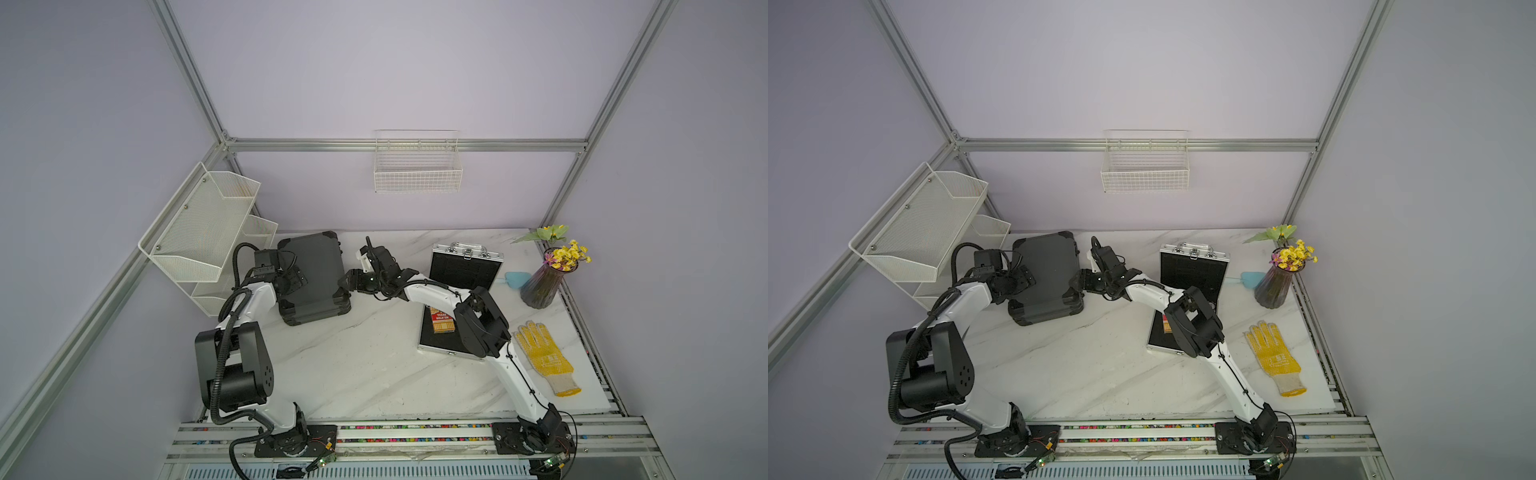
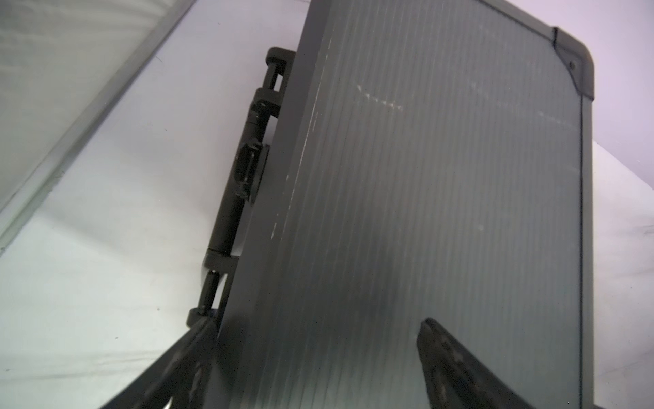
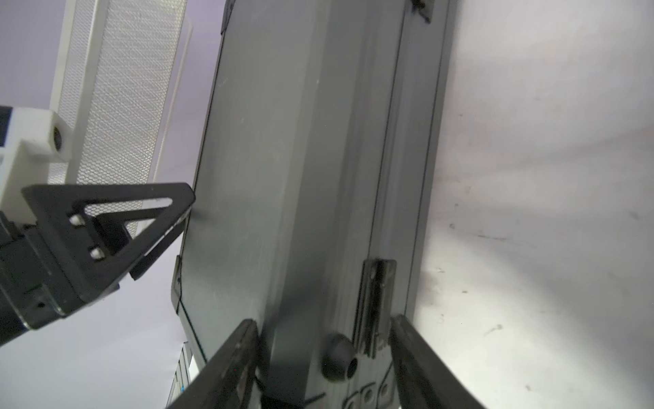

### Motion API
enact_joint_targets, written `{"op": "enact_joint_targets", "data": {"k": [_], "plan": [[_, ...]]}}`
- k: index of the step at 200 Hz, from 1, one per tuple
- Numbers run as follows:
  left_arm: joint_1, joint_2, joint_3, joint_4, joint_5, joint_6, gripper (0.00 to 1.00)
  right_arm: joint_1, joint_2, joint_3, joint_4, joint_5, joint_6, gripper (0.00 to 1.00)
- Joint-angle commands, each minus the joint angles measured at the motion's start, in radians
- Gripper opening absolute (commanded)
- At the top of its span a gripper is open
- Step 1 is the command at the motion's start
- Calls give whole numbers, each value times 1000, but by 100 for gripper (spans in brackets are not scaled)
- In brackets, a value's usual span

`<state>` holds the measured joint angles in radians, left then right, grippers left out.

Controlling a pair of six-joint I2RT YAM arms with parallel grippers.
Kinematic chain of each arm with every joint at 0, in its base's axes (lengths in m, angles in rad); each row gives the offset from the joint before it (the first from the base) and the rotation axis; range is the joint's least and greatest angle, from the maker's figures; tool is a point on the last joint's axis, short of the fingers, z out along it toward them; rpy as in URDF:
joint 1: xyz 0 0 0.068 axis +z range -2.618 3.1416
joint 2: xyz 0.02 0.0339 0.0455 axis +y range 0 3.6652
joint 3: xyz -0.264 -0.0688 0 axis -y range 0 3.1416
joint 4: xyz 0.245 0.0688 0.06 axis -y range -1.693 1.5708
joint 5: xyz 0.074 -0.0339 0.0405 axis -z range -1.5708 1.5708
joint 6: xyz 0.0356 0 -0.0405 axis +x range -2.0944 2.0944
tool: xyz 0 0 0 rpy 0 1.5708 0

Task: Open the poker set cases
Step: Adjust the poker set case at the center of the board.

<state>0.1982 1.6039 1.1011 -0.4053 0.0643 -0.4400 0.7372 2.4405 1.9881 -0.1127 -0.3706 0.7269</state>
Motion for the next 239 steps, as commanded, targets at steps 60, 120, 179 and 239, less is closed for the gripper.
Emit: {"op": "enact_joint_targets", "data": {"k": [60,120,179,239], "plan": [[-252,-48,-156,55,271,-197,89,-84,-7,-23,-140,10,-98,62],[-396,-221,-221,65,285,-266,88,-104,-64,-33,-212,57,-166,62],[-232,-303,16,-86,114,51,92,-116,-172,43,-324,290,-188,88],[-111,199,568,-145,177,200,92,-49,-377,-236,-149,393,8,92]]}}
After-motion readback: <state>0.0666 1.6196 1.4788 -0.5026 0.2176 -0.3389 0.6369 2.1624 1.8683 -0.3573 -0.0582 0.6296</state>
